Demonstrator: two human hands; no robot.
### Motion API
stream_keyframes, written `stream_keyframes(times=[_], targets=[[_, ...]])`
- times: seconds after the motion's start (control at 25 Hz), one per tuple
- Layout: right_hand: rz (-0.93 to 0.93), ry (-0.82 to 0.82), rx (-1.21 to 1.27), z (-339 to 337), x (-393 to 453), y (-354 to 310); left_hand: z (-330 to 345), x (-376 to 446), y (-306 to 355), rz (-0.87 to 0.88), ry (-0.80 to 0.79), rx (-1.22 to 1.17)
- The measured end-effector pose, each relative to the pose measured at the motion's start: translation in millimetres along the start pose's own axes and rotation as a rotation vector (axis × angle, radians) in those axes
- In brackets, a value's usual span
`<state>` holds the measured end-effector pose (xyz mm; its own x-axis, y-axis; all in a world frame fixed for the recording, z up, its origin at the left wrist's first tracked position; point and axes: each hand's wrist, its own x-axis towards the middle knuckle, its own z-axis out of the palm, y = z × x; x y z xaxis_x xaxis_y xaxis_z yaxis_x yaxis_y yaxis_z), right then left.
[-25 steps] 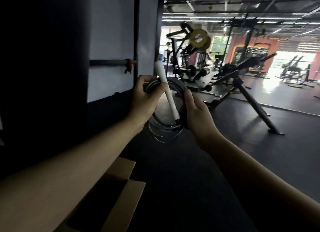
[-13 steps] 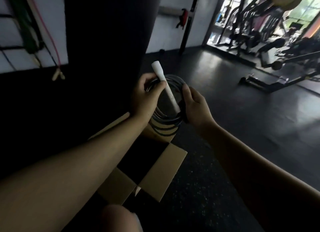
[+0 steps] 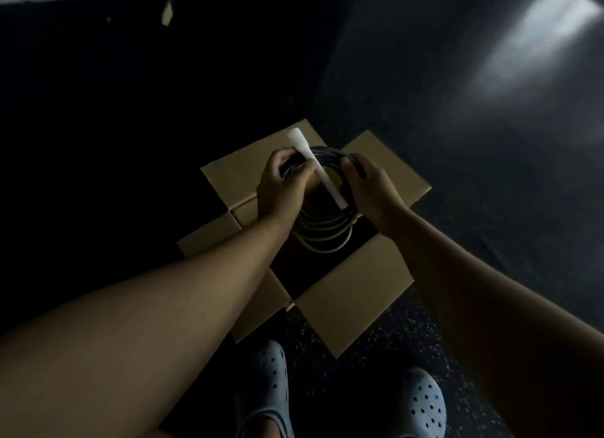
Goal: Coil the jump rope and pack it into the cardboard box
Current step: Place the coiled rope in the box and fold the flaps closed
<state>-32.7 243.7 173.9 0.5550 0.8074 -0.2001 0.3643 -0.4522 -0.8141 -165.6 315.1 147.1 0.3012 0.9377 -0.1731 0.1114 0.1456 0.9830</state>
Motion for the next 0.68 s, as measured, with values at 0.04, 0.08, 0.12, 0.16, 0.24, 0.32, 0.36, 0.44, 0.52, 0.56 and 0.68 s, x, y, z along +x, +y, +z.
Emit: stream_keyframes(times=[0.04,0.08,0.12,0.16,0.24,0.32,0.36,0.44,0.52,0.56,0.68], targets=[[0.008,-0.029,-0.032,10,14,14,3,8,-21,-0.032,0.013,0.012],[0.021,-0.06,-0.067,19,27,29,6,14,-39,-0.063,0.021,0.024],[0.044,-0.092,-0.097,27,40,44,9,19,-57,-0.095,0.024,0.04],[0.078,-0.12,-0.106,36,51,59,12,25,-73,-0.128,0.025,0.055],[0.129,-0.161,-0.099,49,74,89,21,35,-103,-0.201,0.021,0.064],[0.149,-0.208,-0.129,62,95,117,28,42,-128,-0.266,0.023,0.076],[0.151,-0.238,-0.166,69,106,131,31,48,-140,-0.294,0.021,0.085],[0.138,-0.305,-0.262,83,125,155,37,60,-162,-0.361,0.017,0.08],[0.162,-0.388,-0.329,97,142,172,42,72,-181,-0.416,0.017,0.056],[0.182,-0.426,-0.343,105,149,178,44,77,-189,-0.447,0.025,0.032],[0.167,-0.503,-0.421,129,162,193,47,93,-209,-0.545,0.051,-0.002]])
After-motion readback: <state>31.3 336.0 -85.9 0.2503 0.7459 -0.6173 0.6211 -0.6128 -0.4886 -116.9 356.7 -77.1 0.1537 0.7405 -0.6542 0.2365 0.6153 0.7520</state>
